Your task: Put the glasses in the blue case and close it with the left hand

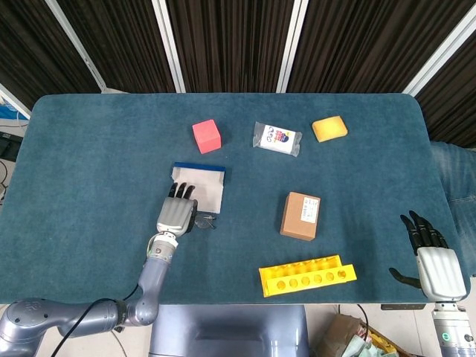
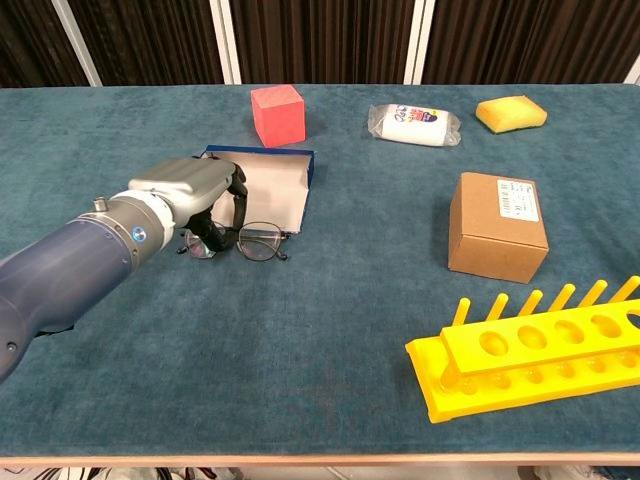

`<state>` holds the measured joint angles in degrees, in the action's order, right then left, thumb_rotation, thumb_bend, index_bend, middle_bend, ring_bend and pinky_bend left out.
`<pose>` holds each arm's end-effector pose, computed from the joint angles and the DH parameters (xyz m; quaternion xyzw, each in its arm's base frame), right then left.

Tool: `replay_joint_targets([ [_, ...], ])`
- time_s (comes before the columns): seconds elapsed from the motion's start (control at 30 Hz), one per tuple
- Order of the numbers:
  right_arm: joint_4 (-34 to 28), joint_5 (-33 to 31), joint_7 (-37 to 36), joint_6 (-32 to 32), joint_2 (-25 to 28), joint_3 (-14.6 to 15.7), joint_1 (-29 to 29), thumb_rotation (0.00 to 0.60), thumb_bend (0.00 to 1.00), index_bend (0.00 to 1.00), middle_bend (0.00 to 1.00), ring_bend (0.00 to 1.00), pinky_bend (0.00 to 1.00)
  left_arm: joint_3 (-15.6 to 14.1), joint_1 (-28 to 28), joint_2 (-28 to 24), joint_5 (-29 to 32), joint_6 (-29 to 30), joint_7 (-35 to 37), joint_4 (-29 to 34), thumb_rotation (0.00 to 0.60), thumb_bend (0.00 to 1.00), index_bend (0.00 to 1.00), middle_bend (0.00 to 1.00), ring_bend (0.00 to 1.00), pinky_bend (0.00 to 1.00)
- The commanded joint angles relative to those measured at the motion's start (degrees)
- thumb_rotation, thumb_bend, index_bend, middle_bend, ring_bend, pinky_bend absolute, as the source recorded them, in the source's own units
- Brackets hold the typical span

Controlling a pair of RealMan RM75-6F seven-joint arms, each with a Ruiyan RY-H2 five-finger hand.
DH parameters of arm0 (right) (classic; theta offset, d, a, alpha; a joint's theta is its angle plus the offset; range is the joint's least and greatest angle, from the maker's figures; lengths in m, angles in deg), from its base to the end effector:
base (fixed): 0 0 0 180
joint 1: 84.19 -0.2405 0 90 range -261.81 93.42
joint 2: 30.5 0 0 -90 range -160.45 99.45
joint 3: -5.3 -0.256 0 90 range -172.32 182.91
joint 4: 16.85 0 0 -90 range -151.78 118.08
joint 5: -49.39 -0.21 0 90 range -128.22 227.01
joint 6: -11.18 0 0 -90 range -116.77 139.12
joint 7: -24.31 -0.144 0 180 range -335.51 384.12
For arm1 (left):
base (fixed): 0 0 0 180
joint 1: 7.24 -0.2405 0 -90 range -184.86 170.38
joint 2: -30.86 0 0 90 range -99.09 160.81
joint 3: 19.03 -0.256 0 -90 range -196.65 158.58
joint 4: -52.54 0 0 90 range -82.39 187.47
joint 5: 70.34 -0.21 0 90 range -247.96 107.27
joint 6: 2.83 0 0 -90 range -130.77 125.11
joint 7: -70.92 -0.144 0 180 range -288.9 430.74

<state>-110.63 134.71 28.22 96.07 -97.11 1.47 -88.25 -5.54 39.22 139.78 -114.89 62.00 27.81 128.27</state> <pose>-0.3048 -0.1796 0.1454 0.5871 -0.3913 0.3876 0.5933 -0.1167 0.3331 -0.0939 -0.7129 -0.3956 -0.3004 0.4950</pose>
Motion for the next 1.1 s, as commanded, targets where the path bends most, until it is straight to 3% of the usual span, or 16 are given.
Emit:
replay_joint_targets([
  [0.03, -0.1, -0.1, -0.1, -0.1, 0.0, 0.0, 0.0, 0.600, 0.09, 0.00, 0.00, 0.09, 0.19, 0.1, -0.1, -0.2, 0.1, 0.1, -0.2, 0.1, 0.600, 0.43, 0.58, 0.13, 0.00, 0.00],
  [0.27, -0.4, -0.6, -0.3, -0.4, 0.1, -0.1, 0.0, 0.600, 0.09, 0.00, 0.00, 0.09, 0.19, 0.1, -0.2, -1.2, 0.1, 2.5, -3.2, 1.6, 0.600, 0.43, 0.58, 0.13, 0.00, 0.00],
  [0.63, -0.4, -0.5, -0.1, -0.3, 0.0, -0.1, 0.0, 0.600, 0.09, 0.00, 0.00, 0.09, 0.19, 2.7, 1.3, -2.3, 1.8, 5.8, -8.6, 5.5, 0.600, 0.46, 0.59, 0.13, 0.00, 0.00],
  [0.9, -0.3, -0.6, -0.1, -0.2, 0.0, -0.2, 0.0, 0.600, 0.09, 0.00, 0.00, 0.09, 0.19, 5.8, 4.9, -0.5, 3.8, 6.9, -13.6, 3.2, 0.600, 0.46, 0.59, 0.13, 0.00, 0.00],
  [1.1, -0.1, -0.5, 0.1, -0.1, -0.1, -0.2, 0.0, 0.600, 0.09, 0.00, 0.00, 0.09, 0.19, 7.8, 7.5, 1.6, 5.4, 6.0, -14.9, -2.1, 0.600, 0.46, 0.59, 0.13, 0.00, 0.00],
])
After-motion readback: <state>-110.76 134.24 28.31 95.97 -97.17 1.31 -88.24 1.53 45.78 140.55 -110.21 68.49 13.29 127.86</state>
